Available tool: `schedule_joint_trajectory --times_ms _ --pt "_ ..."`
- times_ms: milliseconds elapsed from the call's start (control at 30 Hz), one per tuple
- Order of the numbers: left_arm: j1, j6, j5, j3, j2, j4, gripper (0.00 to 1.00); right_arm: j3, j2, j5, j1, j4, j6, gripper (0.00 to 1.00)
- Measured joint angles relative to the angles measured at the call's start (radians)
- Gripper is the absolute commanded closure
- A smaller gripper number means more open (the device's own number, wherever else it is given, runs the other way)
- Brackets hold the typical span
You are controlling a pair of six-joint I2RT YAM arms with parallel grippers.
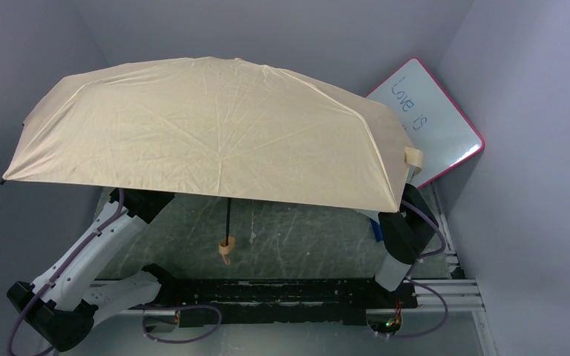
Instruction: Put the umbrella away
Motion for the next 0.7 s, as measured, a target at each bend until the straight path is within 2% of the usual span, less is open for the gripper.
schedule_joint_trajectory --times_ms 367,467,567,700 --pt "-0.001 0.011 -0.007 -0.009 0.001 0.000 0.95 0.071 0.017 0.032 0.001 -0.048 -0.038 0.52" --pt "-0.001 0.012 -0.011 -0.009 0.001 -0.001 0.95 0.089 0.027 0.036 0.002 -0.078 -0.050 0.58" --pt "-0.001 0.013 -0.012 -0.009 0.001 -0.001 0.95 0.090 0.027 0.038 0.004 -0.090 -0.061 0.66" --pt "-0.001 0.014 -0.018 -0.009 0.003 -0.004 0.95 0.090 0.027 0.039 0.008 -0.092 -0.072 0.95"
